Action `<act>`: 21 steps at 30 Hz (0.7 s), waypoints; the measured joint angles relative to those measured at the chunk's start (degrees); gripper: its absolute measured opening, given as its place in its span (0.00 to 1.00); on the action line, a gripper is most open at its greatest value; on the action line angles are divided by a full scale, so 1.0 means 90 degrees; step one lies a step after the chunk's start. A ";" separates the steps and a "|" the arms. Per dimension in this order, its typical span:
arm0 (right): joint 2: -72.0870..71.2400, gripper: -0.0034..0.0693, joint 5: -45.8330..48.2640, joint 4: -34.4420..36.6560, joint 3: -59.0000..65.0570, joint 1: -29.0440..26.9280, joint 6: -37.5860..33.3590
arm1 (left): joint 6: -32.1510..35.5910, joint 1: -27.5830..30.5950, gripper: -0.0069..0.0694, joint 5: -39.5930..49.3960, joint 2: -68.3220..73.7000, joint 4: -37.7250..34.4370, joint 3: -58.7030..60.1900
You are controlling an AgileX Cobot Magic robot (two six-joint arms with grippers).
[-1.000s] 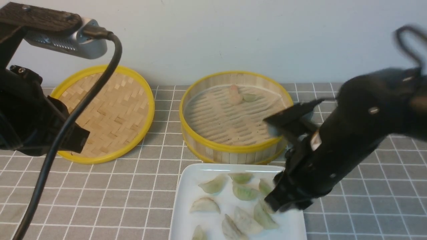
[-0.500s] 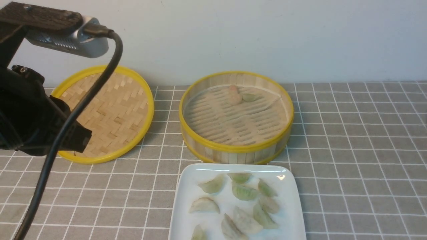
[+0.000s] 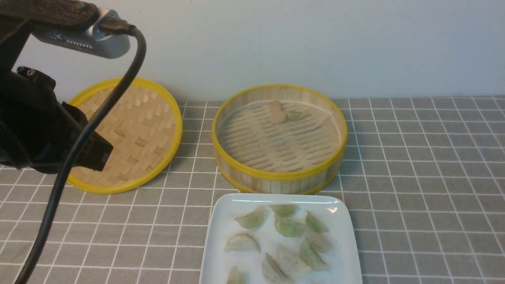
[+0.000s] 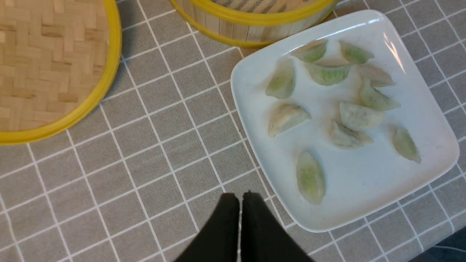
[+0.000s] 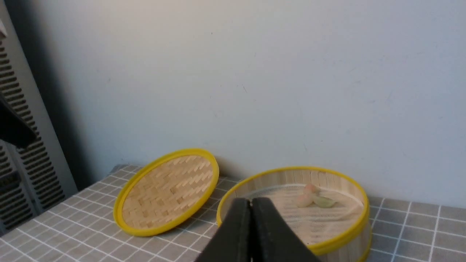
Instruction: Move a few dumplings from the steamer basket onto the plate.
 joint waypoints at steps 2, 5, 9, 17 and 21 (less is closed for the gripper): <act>-0.0007 0.03 -0.0179 -0.0021 0.0005 0.0000 0.0011 | 0.0046 0.0000 0.08 -0.0115 -0.0137 0.0000 0.0152; -0.0007 0.03 -0.0237 -0.0025 0.0005 0.0000 0.0016 | 0.0060 0.0000 0.08 -0.0393 -0.0608 0.0000 0.0574; -0.0007 0.03 -0.0243 -0.0028 0.0005 0.0000 0.0016 | 0.0054 0.0000 0.08 -0.1009 -0.1473 0.0000 0.1263; -0.0008 0.03 -0.0243 -0.0033 0.0008 0.0000 0.0030 | 0.0039 0.0000 0.08 -0.2822 -0.4017 -0.0091 0.3086; -0.0008 0.03 -0.0243 -0.0049 0.0013 0.0000 0.0030 | 0.0039 0.0000 0.08 -0.2781 -0.4697 -0.0244 0.3300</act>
